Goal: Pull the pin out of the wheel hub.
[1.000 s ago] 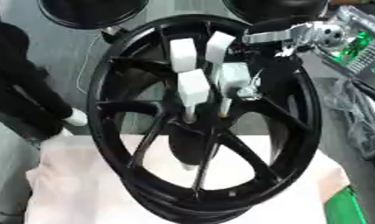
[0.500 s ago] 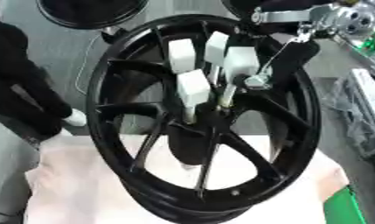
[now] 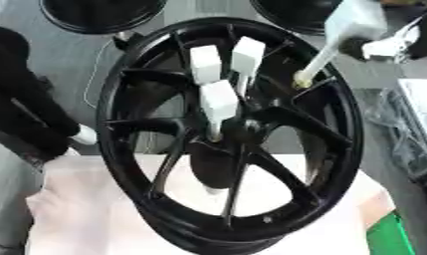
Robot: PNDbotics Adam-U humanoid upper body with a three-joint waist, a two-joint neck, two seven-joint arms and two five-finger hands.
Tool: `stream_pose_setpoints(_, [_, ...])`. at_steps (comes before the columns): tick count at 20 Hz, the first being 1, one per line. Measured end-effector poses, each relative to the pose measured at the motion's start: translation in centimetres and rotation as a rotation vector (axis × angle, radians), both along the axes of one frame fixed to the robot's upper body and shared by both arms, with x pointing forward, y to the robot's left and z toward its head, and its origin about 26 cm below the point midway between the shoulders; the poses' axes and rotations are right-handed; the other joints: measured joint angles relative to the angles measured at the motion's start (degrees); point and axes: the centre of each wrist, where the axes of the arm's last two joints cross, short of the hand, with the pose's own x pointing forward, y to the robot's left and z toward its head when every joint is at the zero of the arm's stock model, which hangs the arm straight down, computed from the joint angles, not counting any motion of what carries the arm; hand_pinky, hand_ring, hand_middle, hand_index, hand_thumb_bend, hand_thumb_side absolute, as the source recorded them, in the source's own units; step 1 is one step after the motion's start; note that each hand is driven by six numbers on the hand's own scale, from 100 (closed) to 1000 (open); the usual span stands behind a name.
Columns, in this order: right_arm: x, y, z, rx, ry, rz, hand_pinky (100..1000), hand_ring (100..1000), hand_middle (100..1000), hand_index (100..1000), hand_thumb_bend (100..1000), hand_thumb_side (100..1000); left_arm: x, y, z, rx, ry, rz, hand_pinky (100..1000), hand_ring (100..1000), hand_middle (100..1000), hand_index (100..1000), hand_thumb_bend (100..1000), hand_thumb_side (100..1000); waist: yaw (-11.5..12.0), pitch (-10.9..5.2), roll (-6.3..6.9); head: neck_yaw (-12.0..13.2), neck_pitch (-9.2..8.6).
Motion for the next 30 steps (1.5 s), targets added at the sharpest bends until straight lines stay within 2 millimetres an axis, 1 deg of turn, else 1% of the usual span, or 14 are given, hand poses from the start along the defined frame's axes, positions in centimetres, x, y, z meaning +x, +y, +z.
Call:
stream_pose_setpoints(3, [0.7,-6.6,0.0,0.051,-0.144,-0.349,769,535,358,603,275,100,0.0,0.1,0.0,-0.002,0.0,0.005,725,758,784,752,552,516,-0.32,0.0,0.15,0.61,-0.01])
stream_pose_setpoints(6, [0.7,-11.8,-1.6,0.067,-0.203,-0.6,776,545,370,613,276,100,0.0,0.2,0.0,-0.005,-0.003,0.014,725,758,784,752,552,517,-0.91,0.0,0.43,1.09,-0.02])
stream_pose_setpoints(12, [-0.4,-18.5,-6.6,0.12,-0.188,-0.928,785,561,401,651,288,100,-0.2,0.7,-0.1,-0.003,0.0,0.035,725,758,784,752,551,517,-2.24,0.0,0.58,2.18,-0.03])
stream_pose_setpoints(15, [-1.1,-21.3,-9.0,0.165,-0.153,-1.084,814,659,582,780,327,100,-0.2,0.8,-0.1,-0.004,-0.002,0.044,724,757,783,752,548,515,-2.58,0.0,0.58,2.58,-0.03])
stream_pose_setpoints(16, [-1.3,-22.1,-9.8,0.18,-0.137,-1.128,844,755,702,845,385,100,-0.2,0.8,-0.1,-0.004,-0.003,0.046,725,757,783,752,549,515,-2.66,0.0,0.59,2.67,-0.03])
stream_pose_setpoints(17, [-1.5,-22.8,-10.6,0.194,-0.122,-1.164,858,786,750,863,410,100,-0.2,0.8,-0.1,-0.004,-0.003,0.046,725,757,783,752,550,515,-2.69,0.0,0.61,2.7,-0.03])
stream_pose_setpoints(20, [-1.8,-23.9,-11.9,0.218,-0.1,-1.209,877,832,793,878,476,100,-0.2,0.8,-0.1,-0.004,-0.004,0.047,727,758,784,752,548,512,-2.72,-0.01,0.71,2.83,-0.03])
stream_pose_setpoints(21, [-1.8,-23.9,-12.2,0.223,-0.098,-1.211,878,836,797,883,445,131,-0.2,0.8,-0.1,-0.004,-0.004,0.047,727,758,784,752,548,512,-2.72,-0.01,0.72,2.83,-0.03])
stream_pose_setpoints(22, [-1.9,-24.0,-12.4,0.229,-0.101,-1.21,878,841,807,898,379,316,-0.2,0.8,-0.1,-0.004,-0.004,0.048,727,758,784,752,550,513,-2.72,-0.01,0.72,2.83,-0.03])
stream_pose_setpoints(23, [-1.8,-23.9,-12.5,0.237,-0.107,-1.209,877,839,806,900,356,350,-0.2,0.8,-0.1,-0.004,-0.004,0.048,727,758,783,752,550,513,-2.72,-0.01,0.73,2.82,-0.03])
stream_pose_setpoints(24, [-1.8,-23.8,-12.6,0.246,-0.115,-1.208,876,832,801,902,300,414,-0.2,0.8,-0.1,-0.003,-0.004,0.048,726,758,783,752,551,513,-2.72,-0.01,0.74,2.81,-0.03])
stream_pose_setpoints(26, [-1.6,-23.2,-12.5,0.277,-0.146,-1.194,876,825,794,901,251,452,-0.2,0.8,-0.1,-0.002,-0.004,0.049,726,758,783,752,551,514,-2.7,-0.02,0.8,2.7,-0.03])
stream_pose_setpoints(28, [-1.3,-22.2,-12.0,0.322,-0.19,-1.159,869,810,779,888,100,528,-0.2,0.8,-0.1,-0.002,-0.004,0.049,726,758,783,752,553,513,-2.62,-0.02,0.84,2.55,-0.03])
stream_pose_setpoints(30, [-0.8,-20.7,-11.1,0.374,-0.241,-1.09,866,800,767,881,100,540,-0.2,0.8,-0.1,-0.002,-0.004,0.049,726,758,783,752,553,513,-2.43,-0.02,0.85,2.36,-0.03])
